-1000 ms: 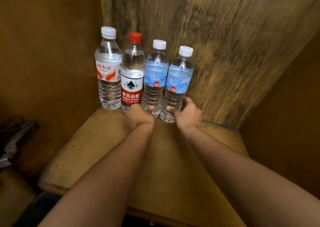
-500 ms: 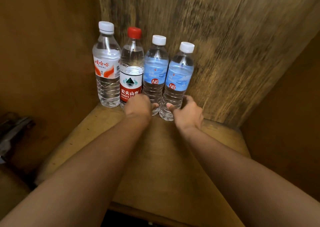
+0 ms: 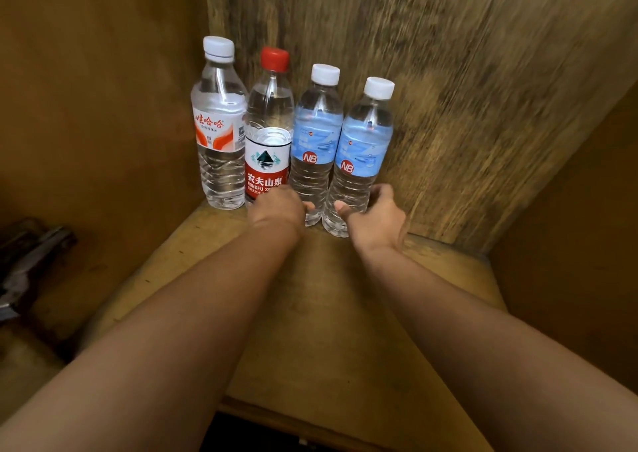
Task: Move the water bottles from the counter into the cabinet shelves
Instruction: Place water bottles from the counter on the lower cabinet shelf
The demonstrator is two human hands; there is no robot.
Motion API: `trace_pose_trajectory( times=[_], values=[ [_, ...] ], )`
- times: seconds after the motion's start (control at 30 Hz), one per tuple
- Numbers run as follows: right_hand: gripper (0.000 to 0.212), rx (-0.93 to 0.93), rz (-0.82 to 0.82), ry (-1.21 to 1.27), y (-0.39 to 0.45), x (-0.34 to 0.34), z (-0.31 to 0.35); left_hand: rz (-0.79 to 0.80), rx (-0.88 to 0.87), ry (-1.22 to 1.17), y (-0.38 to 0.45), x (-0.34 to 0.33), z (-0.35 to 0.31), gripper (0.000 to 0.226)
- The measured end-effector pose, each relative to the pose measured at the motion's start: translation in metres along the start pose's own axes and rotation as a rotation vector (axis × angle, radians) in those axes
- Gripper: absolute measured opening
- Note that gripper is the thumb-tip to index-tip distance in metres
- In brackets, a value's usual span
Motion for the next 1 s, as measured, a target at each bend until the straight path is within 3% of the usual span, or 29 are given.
trace_pose_trajectory(
  times=[0.13, 0.3, 0.43, 0.53, 0.67, 0.87, 1.0],
  values=[
    [0.050, 0.010, -0.005, -0.012, 0.000, -0.002, -0.001, 0.017, 0.016, 0.017, 0.000, -0.002, 0.001, 0.037],
    [0.053, 0.015, 0.062, 0.068, 0.001, -0.003, -0.008, -0.024, 0.037, -0.041, -0.006, -0.004, 0.008, 0.056],
    [0.064, 0.003, 0.152, 0.090, -0.007, 0.002, -0.010, 0.002, 0.005, -0.026, -0.021, 0.003, 0.008, 0.051],
    [0.059, -0.008, 0.172, 0.106, -0.020, 0.014, -0.009, 0.052, -0.043, -0.043, -0.041, 0.014, 0.006, 0.049],
    [0.028, -0.022, 0.209, 0.211, -0.047, 0.038, 0.003, 0.072, -0.165, -0.011, -0.080, 0.041, -0.005, 0.044],
    [0.032, 0.079, 0.239, 0.252, -0.111, 0.100, 0.035, 0.021, -0.421, 0.074, -0.148, 0.088, -0.026, 0.032],
    [0.031, 0.092, 0.233, 0.275, -0.160, 0.153, 0.049, 0.012, -0.519, -0.052, -0.190, 0.106, -0.038, 0.027]
  ],
)
Point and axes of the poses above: each hand's wrist, its own y-axis towards the middle knuckle, its own x-axis out of the back of the hand, z = x × y, the point moved 6 cm from there along y, towards the middle knuckle, and after that the axes turned 5 degrees about z, right-handed, at the moved point
